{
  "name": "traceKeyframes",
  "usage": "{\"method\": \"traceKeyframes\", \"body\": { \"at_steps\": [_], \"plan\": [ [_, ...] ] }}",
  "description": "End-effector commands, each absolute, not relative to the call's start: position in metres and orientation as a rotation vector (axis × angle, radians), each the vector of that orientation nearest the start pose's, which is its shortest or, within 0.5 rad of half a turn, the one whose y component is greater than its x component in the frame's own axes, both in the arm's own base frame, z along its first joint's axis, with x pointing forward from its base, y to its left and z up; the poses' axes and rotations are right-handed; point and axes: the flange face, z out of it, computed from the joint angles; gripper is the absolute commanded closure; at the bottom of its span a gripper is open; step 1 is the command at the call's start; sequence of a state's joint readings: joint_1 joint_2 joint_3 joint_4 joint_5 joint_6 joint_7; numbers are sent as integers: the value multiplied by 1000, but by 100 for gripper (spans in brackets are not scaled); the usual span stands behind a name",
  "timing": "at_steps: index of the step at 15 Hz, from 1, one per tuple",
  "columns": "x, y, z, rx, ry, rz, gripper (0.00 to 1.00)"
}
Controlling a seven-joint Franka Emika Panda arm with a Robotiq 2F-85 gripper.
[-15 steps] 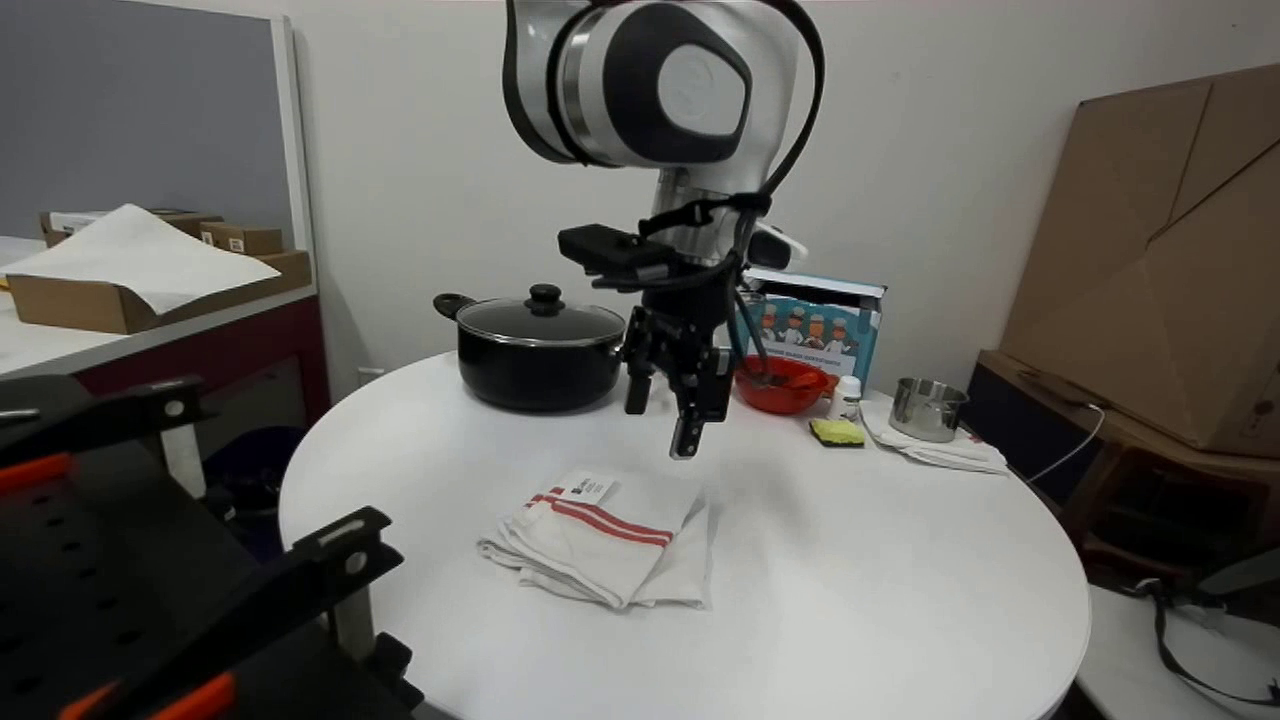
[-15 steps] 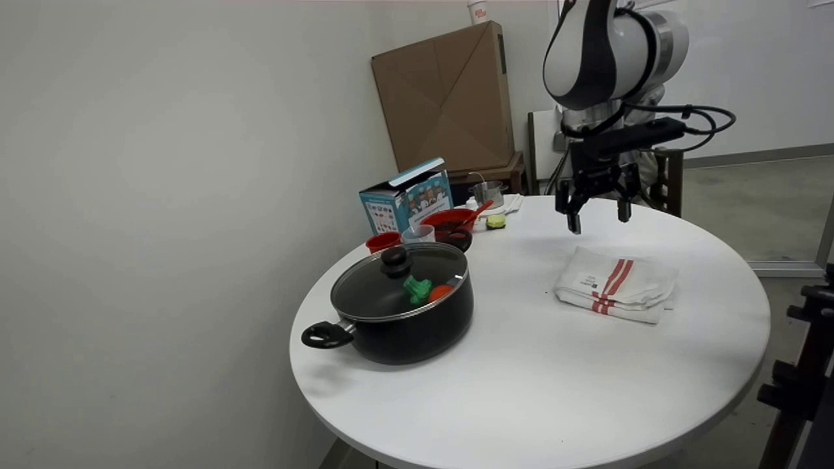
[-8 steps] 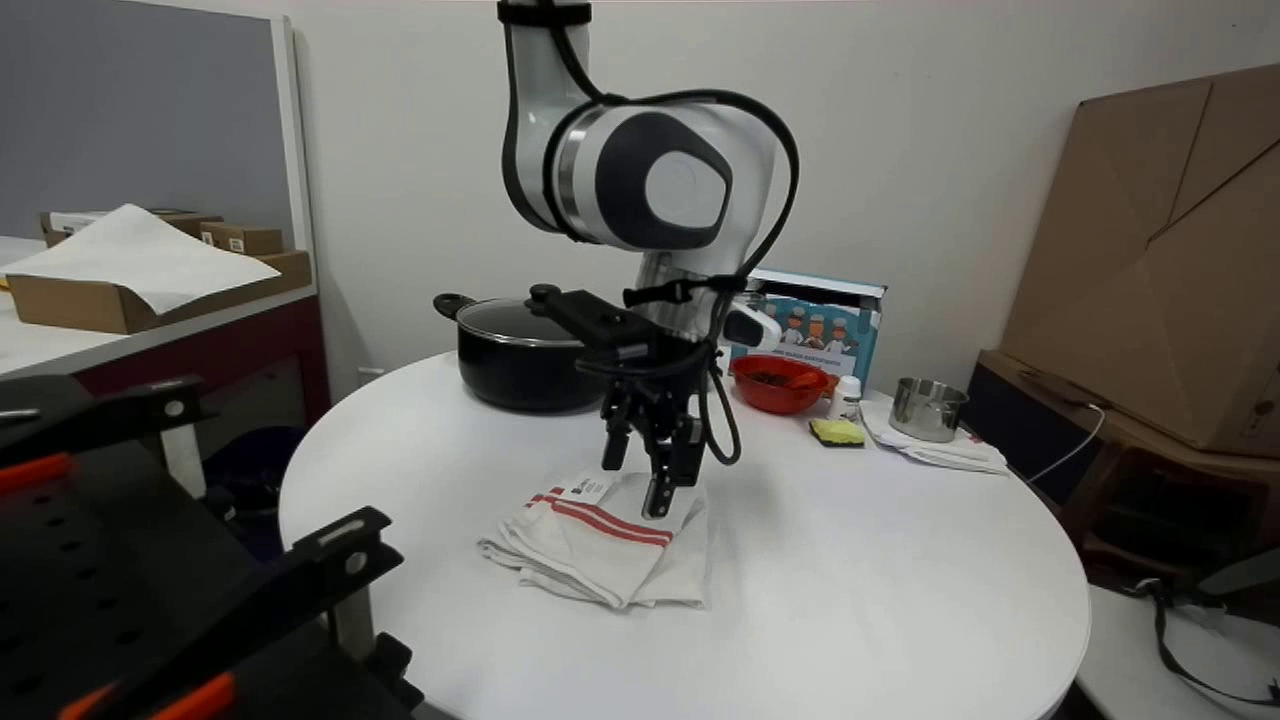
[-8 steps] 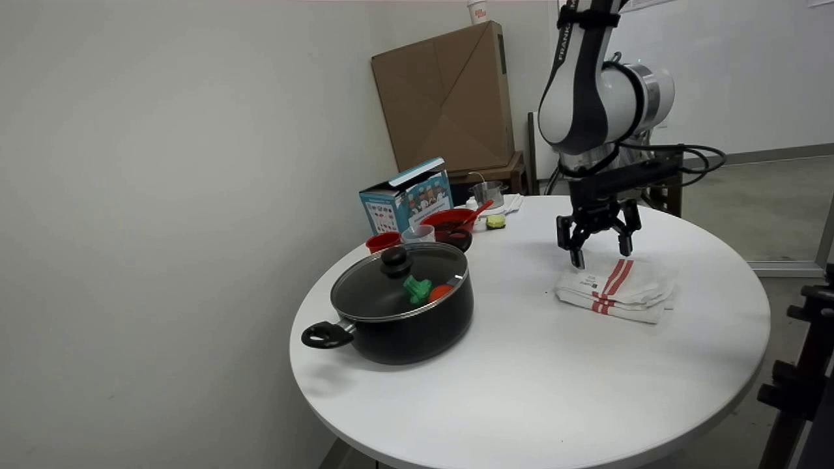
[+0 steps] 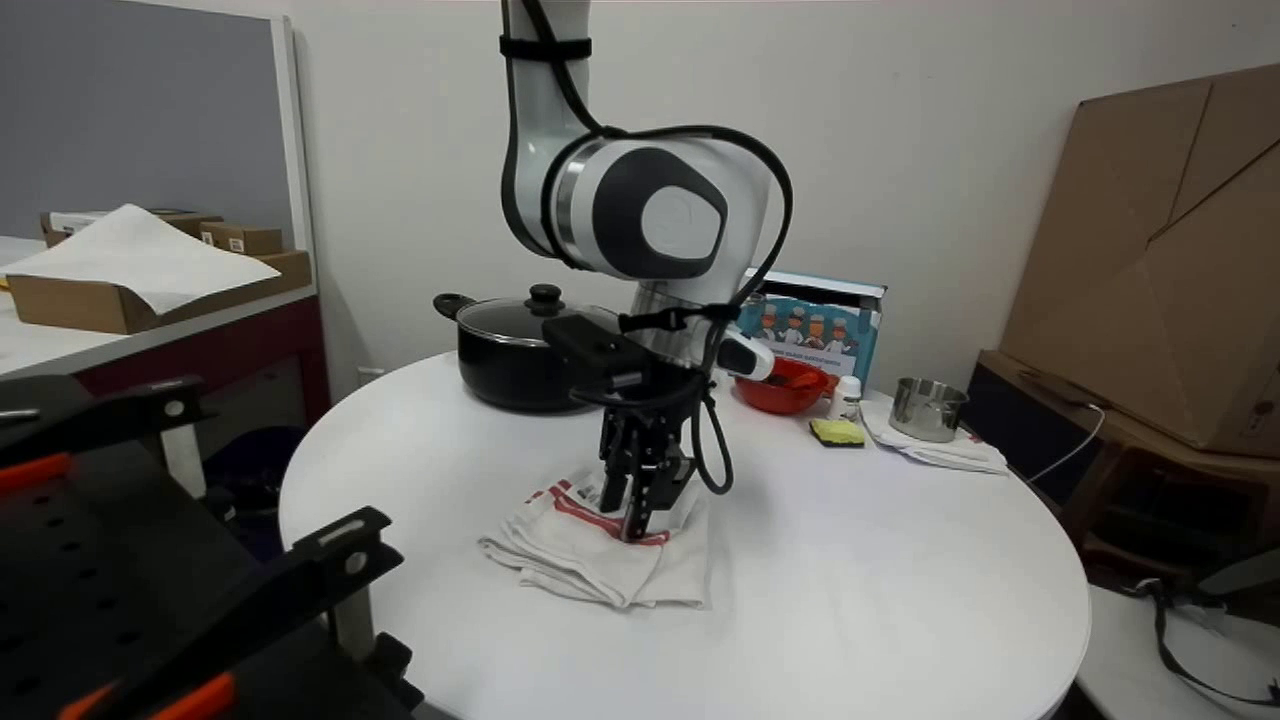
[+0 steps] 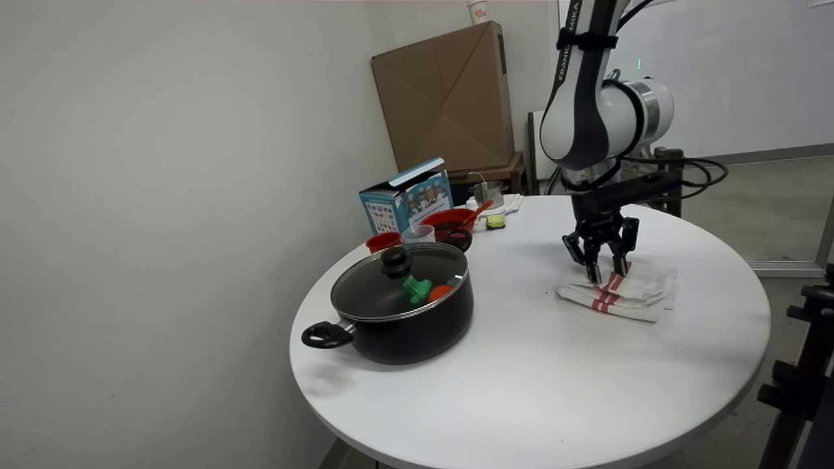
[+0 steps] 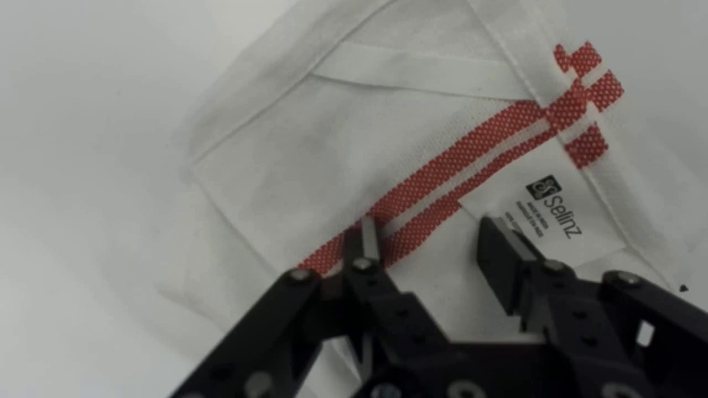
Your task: Use the towel to wipe the table
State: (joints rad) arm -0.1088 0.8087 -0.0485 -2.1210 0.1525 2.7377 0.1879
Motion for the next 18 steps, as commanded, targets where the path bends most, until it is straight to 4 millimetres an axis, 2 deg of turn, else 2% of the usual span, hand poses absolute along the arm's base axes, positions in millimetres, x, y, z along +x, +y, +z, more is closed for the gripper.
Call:
{"method": "traceKeyframes", "body": {
  "at_steps": [1,3,4,8,9,11,13,14,18],
  "plan": [
    [505,-107,6,-3042,761,268,83],
    [505,-128,10,-3043,809,249,97],
    [506,-144,14,-3041,843,235,99],
    [512,-223,39,-3050,1016,129,97],
    [513,-240,44,-3049,1055,109,97],
    [513,-260,48,-3047,1106,83,97],
    [512,-263,45,-3040,1117,84,97],
    [512,-258,41,-3034,1104,96,96],
    [516,-216,12,-3016,992,192,96]
  ]
}}
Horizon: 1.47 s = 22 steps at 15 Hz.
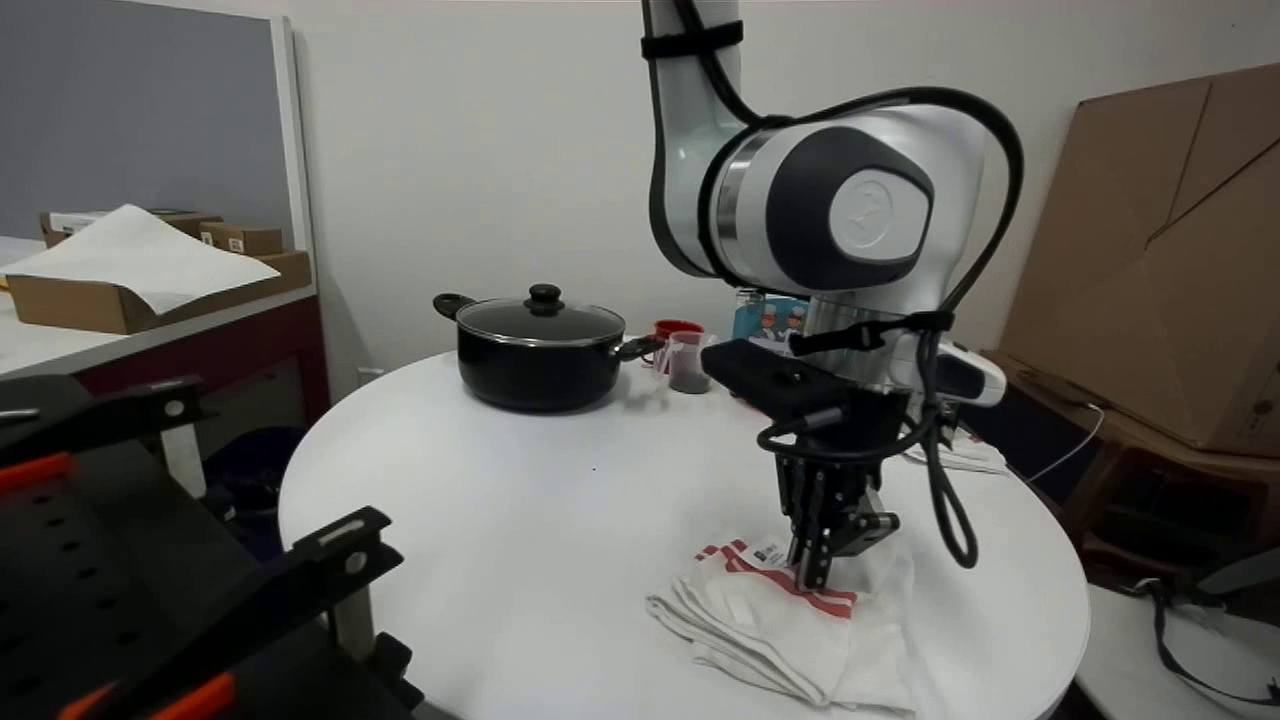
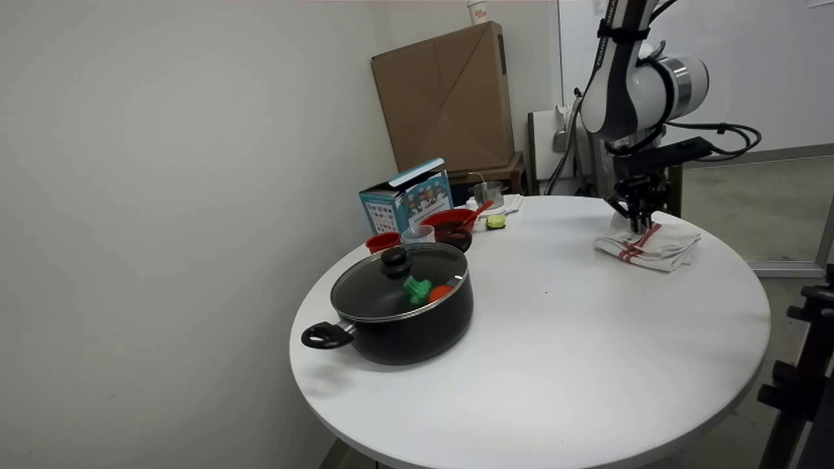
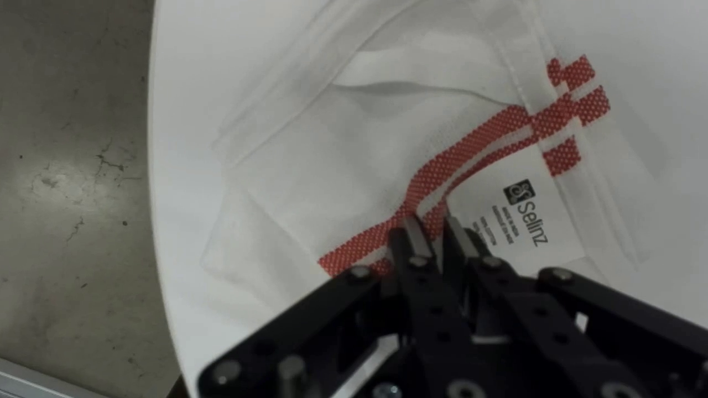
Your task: Use the towel to wipe the table
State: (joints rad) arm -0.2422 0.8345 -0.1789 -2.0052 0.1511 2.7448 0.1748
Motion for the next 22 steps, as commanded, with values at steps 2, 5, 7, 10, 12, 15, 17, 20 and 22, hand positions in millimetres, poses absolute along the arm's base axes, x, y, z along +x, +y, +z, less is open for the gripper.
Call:
{"method": "traceKeyframes", "body": {
  "at_steps": [2,5,7,10,12,15,17,20,22],
  "plan": [
    [521,-181,-3,-3012,878,233,96],
    [534,-140,19,-3011,705,156,96],
    [539,-112,38,-2995,584,97,96],
    [539,-76,62,-2980,399,44,96],
    [533,-56,76,-2982,280,17,96],
    [523,-39,87,-2987,145,7,96],
    [518,-45,84,-2994,146,22,96],
    [515,-90,69,-3036,282,44,96],
    [512,-129,61,-3070,381,52,96]
  ]
}}
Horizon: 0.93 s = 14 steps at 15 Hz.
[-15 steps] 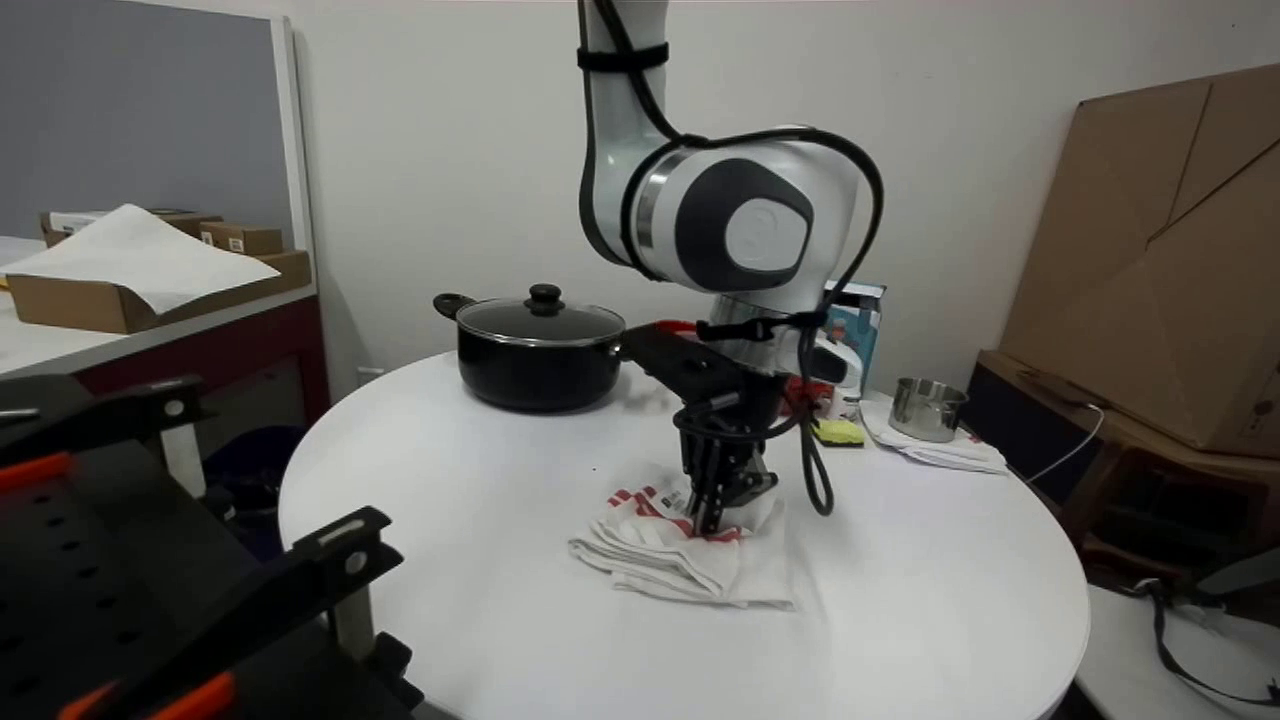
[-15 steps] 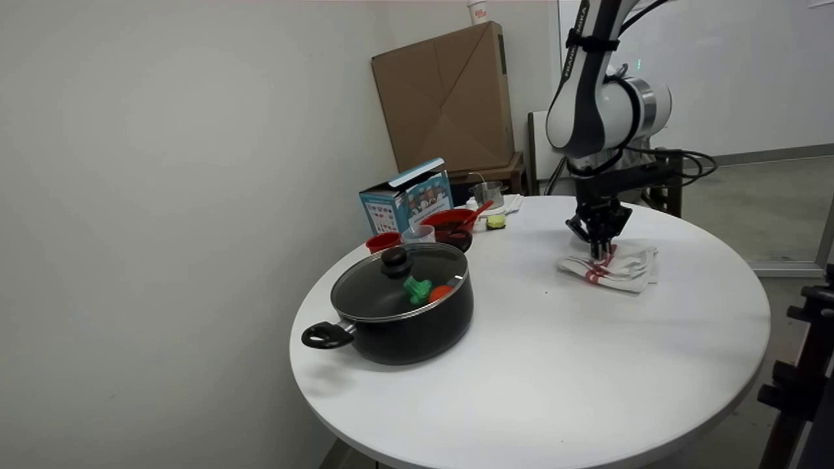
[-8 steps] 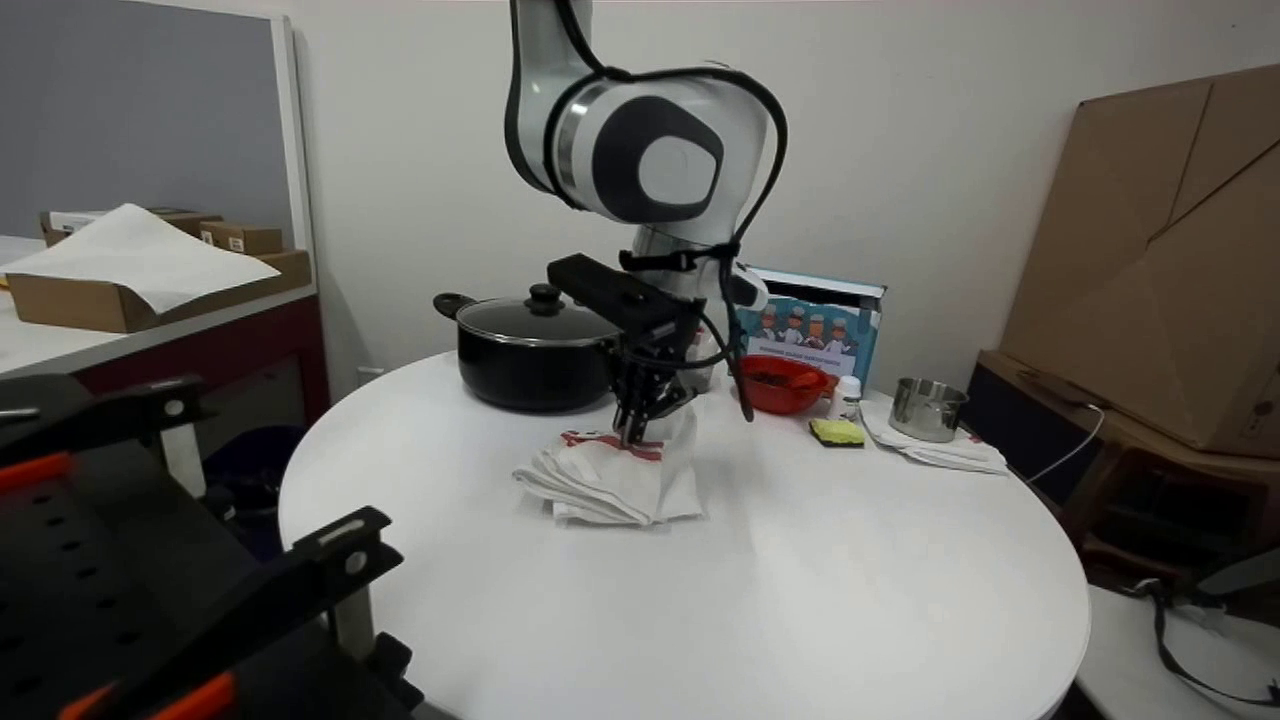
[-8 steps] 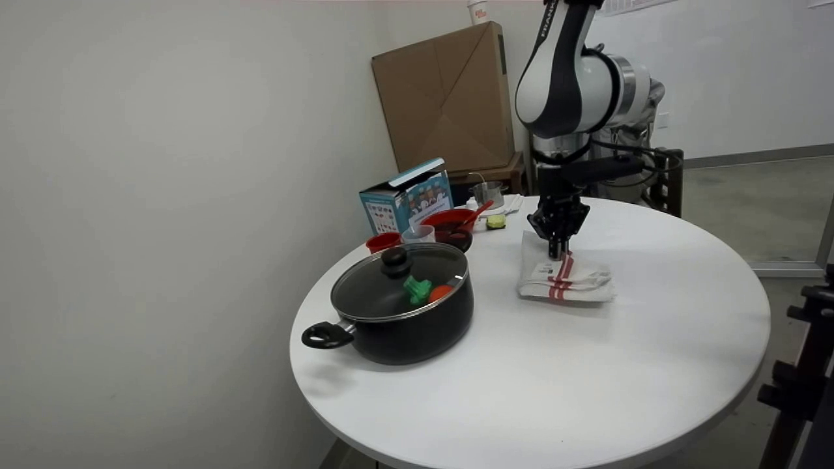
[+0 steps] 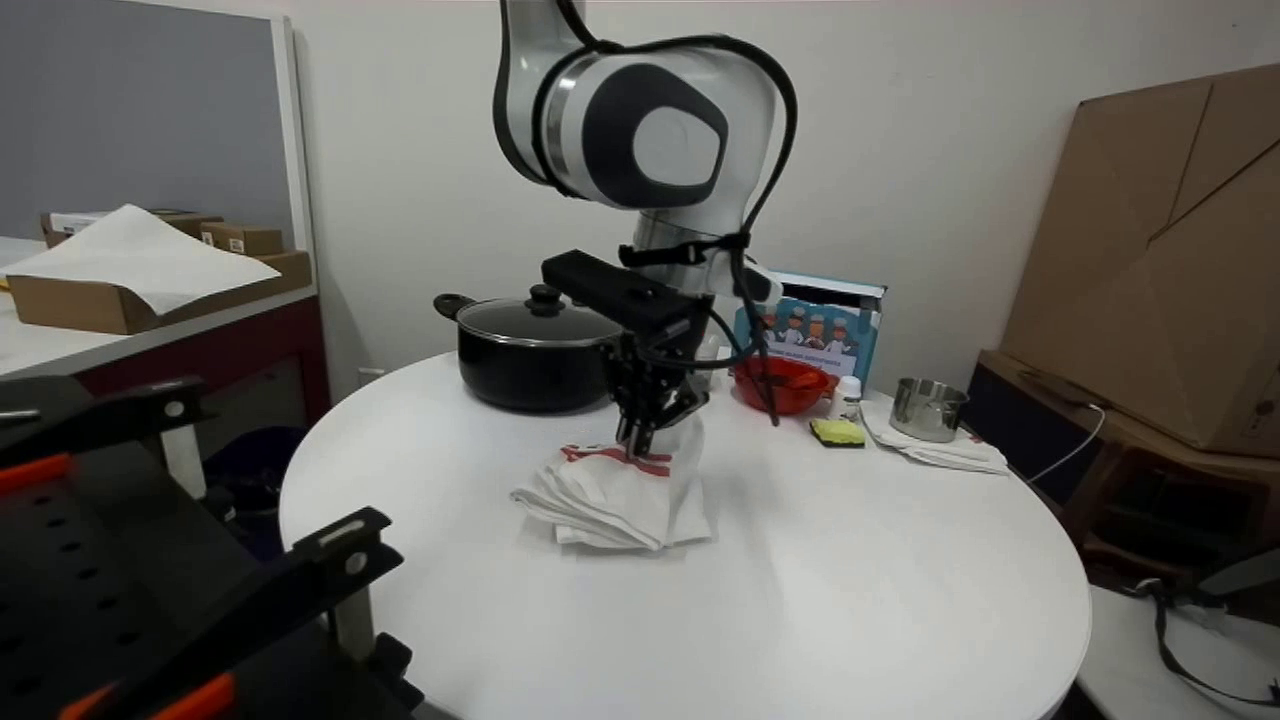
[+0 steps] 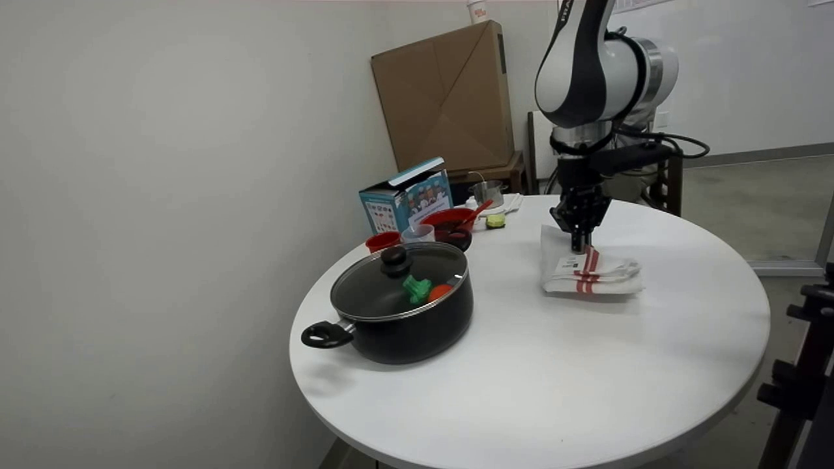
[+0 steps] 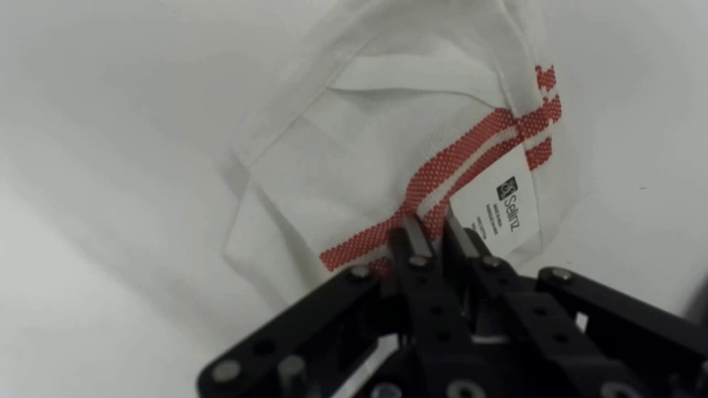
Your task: Use the towel to wipe the table
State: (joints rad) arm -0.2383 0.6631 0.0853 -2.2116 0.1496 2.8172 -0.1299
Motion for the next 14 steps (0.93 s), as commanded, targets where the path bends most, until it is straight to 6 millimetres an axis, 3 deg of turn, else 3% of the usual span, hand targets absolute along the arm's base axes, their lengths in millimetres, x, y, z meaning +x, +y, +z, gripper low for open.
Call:
{"method": "traceKeyframes", "body": {
  "at_steps": [1,3,5,10,14],
  "plan": [
    [510,-147,56,-3082,431,64,96],
    [505,-170,45,-3093,488,109,96],
    [502,-176,31,-3101,490,164,96],
    [504,-144,-17,-3161,359,284,96],
    [511,-117,-30,-3214,255,387,96]
  ]
}}
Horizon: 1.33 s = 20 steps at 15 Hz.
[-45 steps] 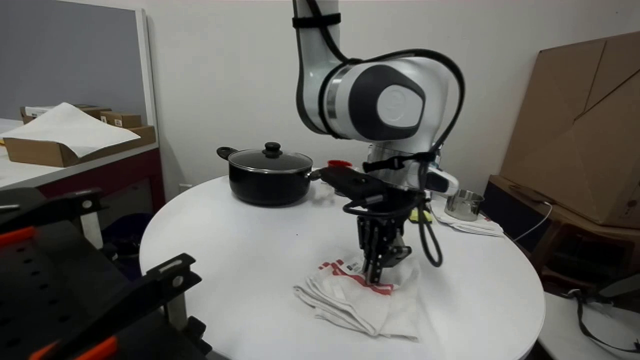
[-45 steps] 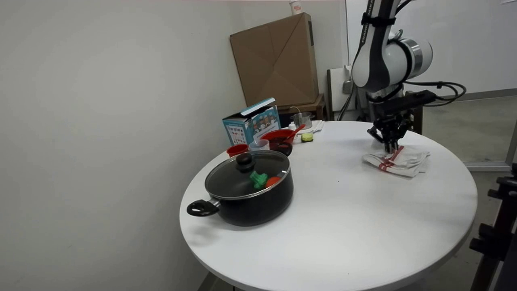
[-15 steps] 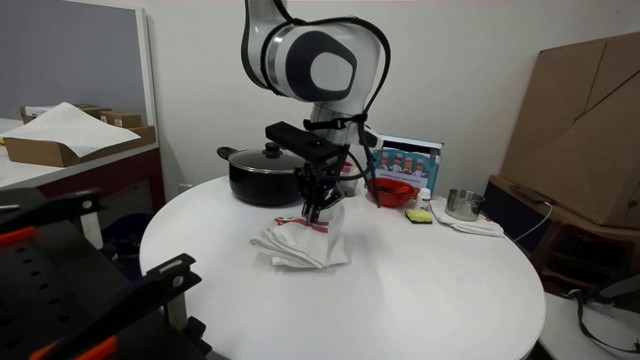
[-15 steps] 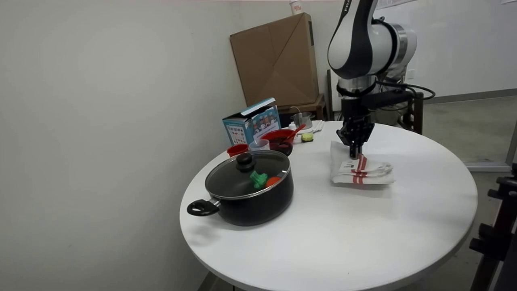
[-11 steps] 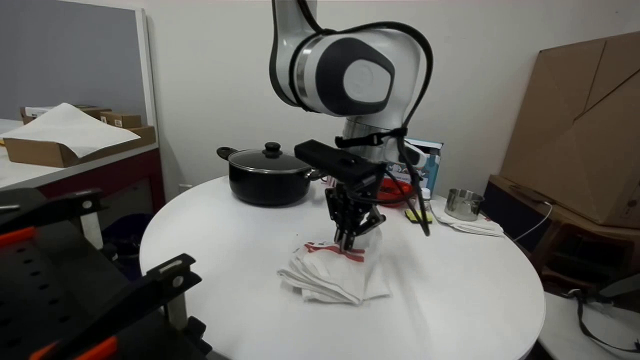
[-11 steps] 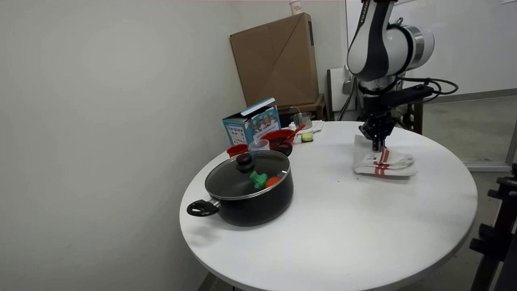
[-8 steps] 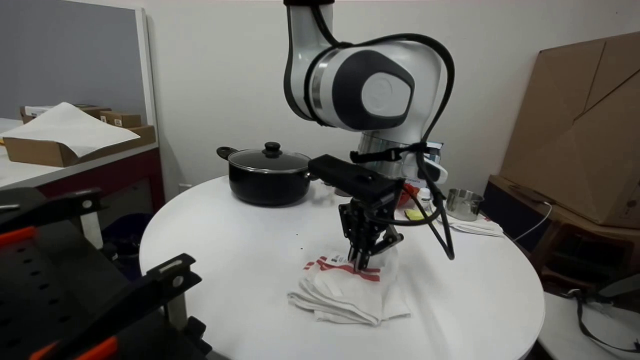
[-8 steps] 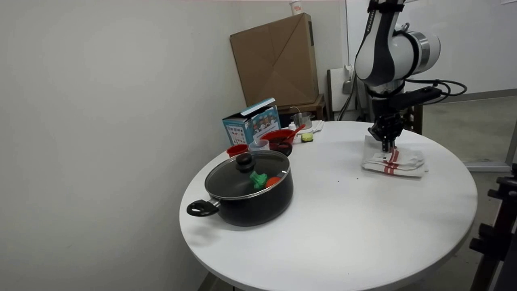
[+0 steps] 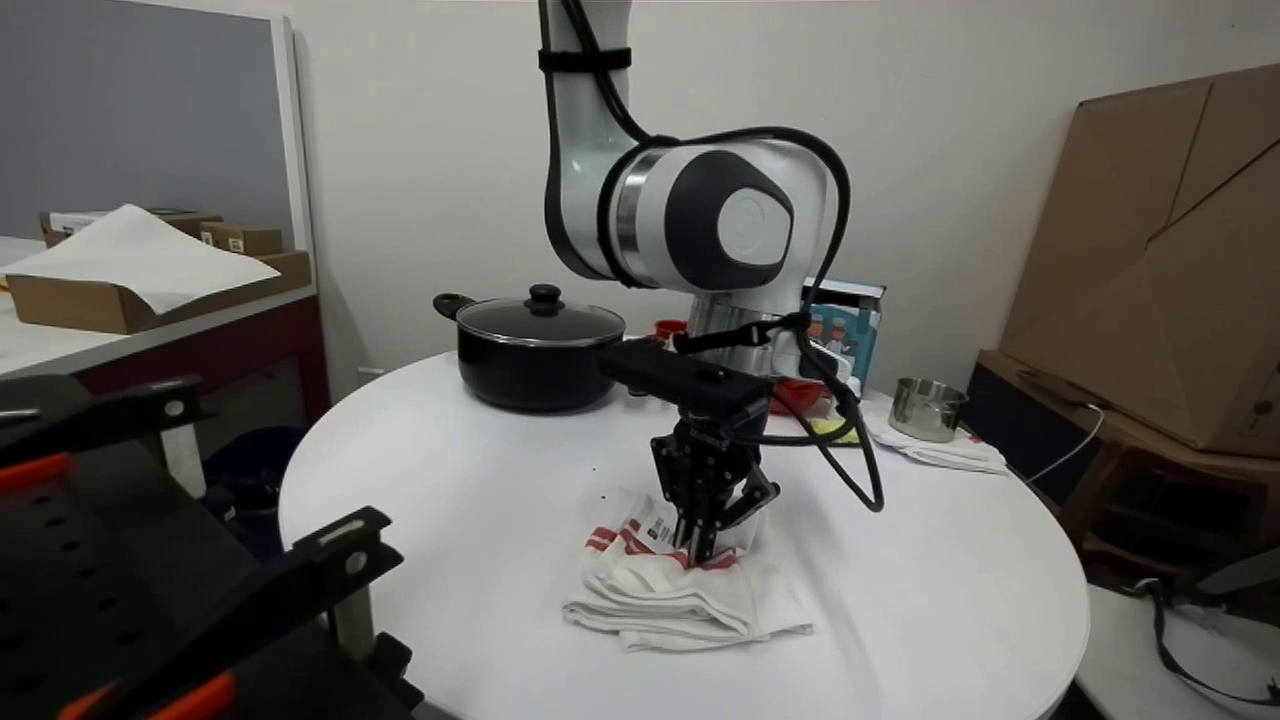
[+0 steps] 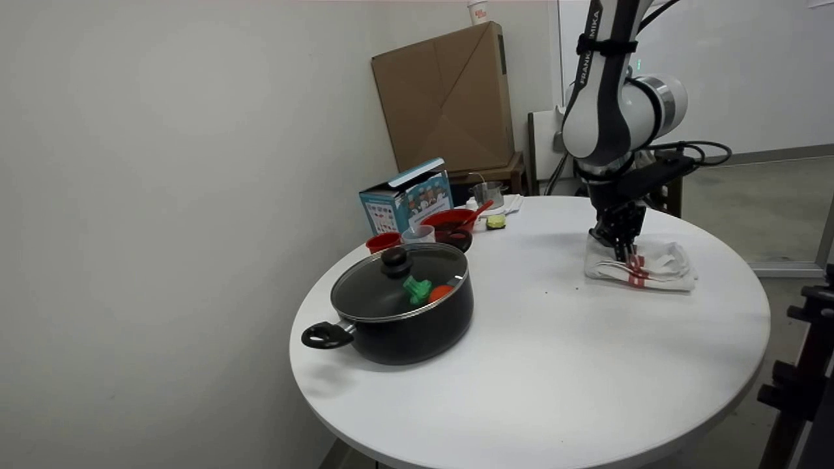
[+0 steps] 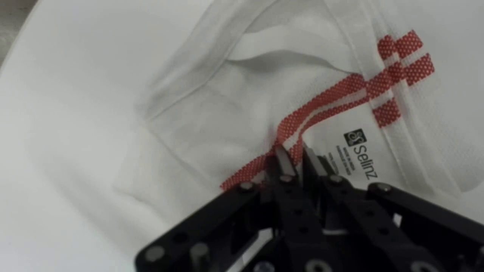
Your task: Use the towel to wipe the table
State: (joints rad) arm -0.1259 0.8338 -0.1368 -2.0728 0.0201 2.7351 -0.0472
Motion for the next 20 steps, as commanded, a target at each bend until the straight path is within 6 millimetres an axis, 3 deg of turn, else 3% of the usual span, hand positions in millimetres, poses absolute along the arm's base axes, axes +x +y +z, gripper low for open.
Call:
{"method": "traceKeyframes", "body": {
  "at_steps": [1,7,10,14,17,18,20],
  "plan": [
    [514,-109,-31,-3216,235,404,96],
    [529,-71,-28,-3121,256,471,96],
    [529,-55,-37,-3088,256,507,96],
    [528,-44,-43,-3089,194,531,96],
    [527,-38,-44,-3068,277,527,96],
    [539,-58,8,-3111,217,482,89],
    [539,-56,7,-3105,243,482,89]
  ]
}}
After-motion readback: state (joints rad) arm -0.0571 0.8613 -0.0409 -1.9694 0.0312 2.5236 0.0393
